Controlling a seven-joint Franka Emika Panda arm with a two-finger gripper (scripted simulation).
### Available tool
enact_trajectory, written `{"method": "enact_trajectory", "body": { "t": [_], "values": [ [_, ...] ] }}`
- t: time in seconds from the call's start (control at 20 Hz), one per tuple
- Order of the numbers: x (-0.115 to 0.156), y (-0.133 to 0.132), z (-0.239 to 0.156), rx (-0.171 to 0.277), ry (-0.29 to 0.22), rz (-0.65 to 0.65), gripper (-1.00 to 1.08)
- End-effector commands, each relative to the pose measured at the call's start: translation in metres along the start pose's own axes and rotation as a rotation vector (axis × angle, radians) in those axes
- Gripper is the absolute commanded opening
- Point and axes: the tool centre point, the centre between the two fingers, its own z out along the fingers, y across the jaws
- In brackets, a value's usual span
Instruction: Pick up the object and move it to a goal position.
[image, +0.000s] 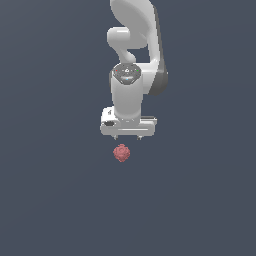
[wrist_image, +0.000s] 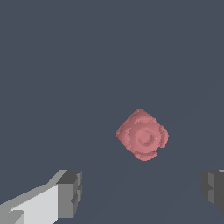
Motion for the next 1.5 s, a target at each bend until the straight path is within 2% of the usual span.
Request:
{"method": "enact_trajectory", "body": {
  "t": [0.0, 0.45, 0.85, 1.15, 1.45],
  "values": [
    [0.0, 0.0, 0.0, 0.0, 0.0, 0.0, 1.0],
    [0.016, -0.004, -0.02, -0.019, 0.05, -0.038, 1.0],
    [0.016, -0.004, -0.02, -0.019, 0.05, -0.036, 1.0],
    [0.016, -0.002, -0.014, -0.015, 0.048, 0.016, 1.0],
    [0.015, 0.002, -0.001, -0.007, 0.042, 0.124, 1.0]
  ]
}}
